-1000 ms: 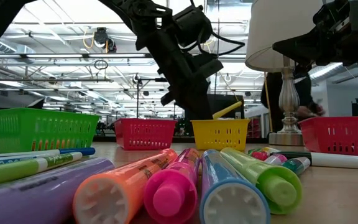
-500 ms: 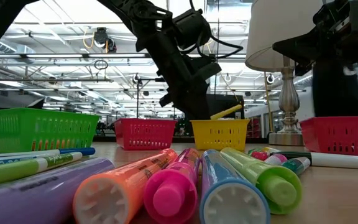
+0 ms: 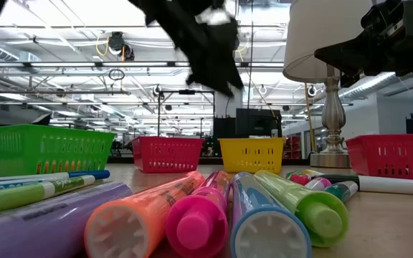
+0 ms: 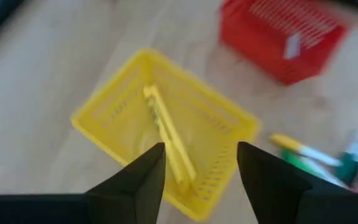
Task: Pick & Place Markers
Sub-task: Put the top green marker into the right red bin
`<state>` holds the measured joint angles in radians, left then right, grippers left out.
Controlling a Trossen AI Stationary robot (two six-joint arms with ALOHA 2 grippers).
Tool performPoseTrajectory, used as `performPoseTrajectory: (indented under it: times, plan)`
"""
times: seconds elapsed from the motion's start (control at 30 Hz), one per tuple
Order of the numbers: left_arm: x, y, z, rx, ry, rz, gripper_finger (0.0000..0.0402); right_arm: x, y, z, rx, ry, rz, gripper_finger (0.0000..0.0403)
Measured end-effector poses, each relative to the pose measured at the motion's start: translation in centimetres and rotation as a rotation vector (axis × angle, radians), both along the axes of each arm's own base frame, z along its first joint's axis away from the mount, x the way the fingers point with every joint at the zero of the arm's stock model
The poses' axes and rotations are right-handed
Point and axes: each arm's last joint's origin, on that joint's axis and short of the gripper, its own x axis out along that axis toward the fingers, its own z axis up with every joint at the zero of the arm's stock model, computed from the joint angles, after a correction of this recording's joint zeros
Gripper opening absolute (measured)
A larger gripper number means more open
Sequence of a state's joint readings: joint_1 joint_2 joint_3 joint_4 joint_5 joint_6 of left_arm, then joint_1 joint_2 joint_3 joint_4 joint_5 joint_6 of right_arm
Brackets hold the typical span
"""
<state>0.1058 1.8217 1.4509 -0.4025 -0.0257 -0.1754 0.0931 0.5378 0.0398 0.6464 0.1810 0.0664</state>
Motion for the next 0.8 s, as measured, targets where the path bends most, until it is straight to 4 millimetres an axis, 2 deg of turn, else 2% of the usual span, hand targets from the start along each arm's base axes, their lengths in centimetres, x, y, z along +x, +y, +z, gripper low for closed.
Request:
performPoseTrajectory:
  times: [0.1,0.23,0.33,0.4,0.5,0.6,0.67,0.8]
  plan:
    - [-3.0,-1.4,4.7,0.058,-0.049,-0.047,0.0164,0.0,0.0,0.0,0.000,0.000,0.000,0.0000]
    - [-8.6,-3.2,10.1,0.214,-0.071,0.002,0.0094,0.0,0.0,0.0,0.000,-0.003,0.000,0.0000]
    - [-13.3,-4.0,12.7,0.305,-0.034,0.021,0.0033,0.0,0.0,0.1,0.002,-0.016,0.000,0.0000]
    - [-16.3,-4.4,13.7,0.311,-0.005,0.018,0.0009,0.0,0.0,0.2,0.002,-0.021,0.000,0.0000]
    - [-20.1,-4.8,14.7,0.277,-0.035,0.030,0.0014,0.0,0.0,0.3,0.003,-0.031,0.000,0.0000]
    - [-23.0,-5.1,14.6,0.262,-0.184,0.055,0.0008,0.0,0.0,0.4,0.002,-0.040,0.000,0.0000]
    - [-24.6,-5.1,13.7,0.260,-0.278,0.053,0.0004,-0.1,0.0,0.5,0.003,-0.048,0.000,0.0000]
    - [-26.9,-4.7,10.1,0.239,-0.409,0.086,0.0005,-0.1,0.0,0.6,0.004,-0.061,-0.001,0.0000]
